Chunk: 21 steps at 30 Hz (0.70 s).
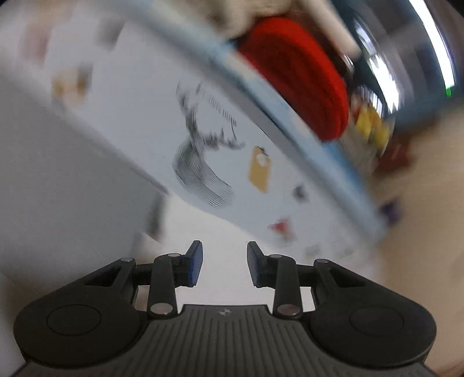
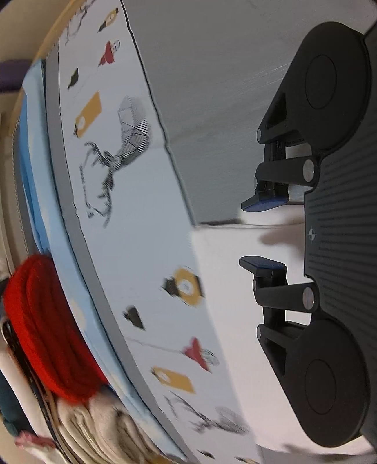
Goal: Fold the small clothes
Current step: 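Lift the pinched edge and fold the shirt over onto itself with both tools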
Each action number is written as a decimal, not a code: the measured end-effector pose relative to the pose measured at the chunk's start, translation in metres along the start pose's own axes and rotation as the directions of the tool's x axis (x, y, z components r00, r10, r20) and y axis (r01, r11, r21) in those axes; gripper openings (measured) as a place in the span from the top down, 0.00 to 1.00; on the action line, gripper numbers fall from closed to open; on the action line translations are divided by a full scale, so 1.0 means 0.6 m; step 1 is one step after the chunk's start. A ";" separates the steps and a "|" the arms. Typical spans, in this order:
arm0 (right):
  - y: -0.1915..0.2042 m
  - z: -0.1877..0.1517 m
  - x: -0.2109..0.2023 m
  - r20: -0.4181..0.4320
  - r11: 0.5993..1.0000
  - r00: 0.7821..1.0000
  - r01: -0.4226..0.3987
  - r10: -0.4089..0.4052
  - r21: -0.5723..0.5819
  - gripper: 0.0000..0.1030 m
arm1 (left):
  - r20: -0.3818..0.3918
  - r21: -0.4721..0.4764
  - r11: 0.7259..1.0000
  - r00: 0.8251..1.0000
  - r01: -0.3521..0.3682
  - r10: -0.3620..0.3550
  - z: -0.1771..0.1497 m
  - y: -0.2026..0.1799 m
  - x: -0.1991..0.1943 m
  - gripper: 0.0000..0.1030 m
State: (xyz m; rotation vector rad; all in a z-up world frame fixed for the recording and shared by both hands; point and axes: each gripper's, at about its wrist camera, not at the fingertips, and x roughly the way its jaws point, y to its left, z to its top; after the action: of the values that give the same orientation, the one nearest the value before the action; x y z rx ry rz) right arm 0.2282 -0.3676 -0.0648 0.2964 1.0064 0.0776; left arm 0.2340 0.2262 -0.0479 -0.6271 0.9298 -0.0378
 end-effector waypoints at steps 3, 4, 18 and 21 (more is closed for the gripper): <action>0.000 -0.030 -0.044 -0.033 0.999 0.999 -0.036 0.035 -0.040 0.66 | 0.049 0.204 0.978 0.998 -0.043 0.034 -0.035 -0.035 -0.053 0.65; 0.001 -0.041 -0.061 -0.037 0.998 0.998 -0.046 0.044 -0.044 0.66 | 0.051 0.232 0.972 0.998 -0.044 0.033 -0.047 -0.039 -0.070 0.65; -0.003 -0.130 -0.078 -0.139 0.996 0.988 0.054 -0.063 -0.069 0.66 | -0.208 0.281 0.949 0.957 -0.141 0.203 -0.164 0.013 -0.014 0.66; -0.008 -0.135 -0.068 -0.160 0.995 0.984 0.066 -0.078 -0.080 0.66 | -0.250 0.329 0.934 0.942 -0.137 0.226 -0.176 0.011 -0.005 0.66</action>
State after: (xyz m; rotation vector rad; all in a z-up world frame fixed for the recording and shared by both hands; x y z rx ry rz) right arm 0.1381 -0.3633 -0.0731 0.1874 1.1726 0.0742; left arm 0.1508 0.1810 -0.0951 -0.2437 1.2298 -0.1061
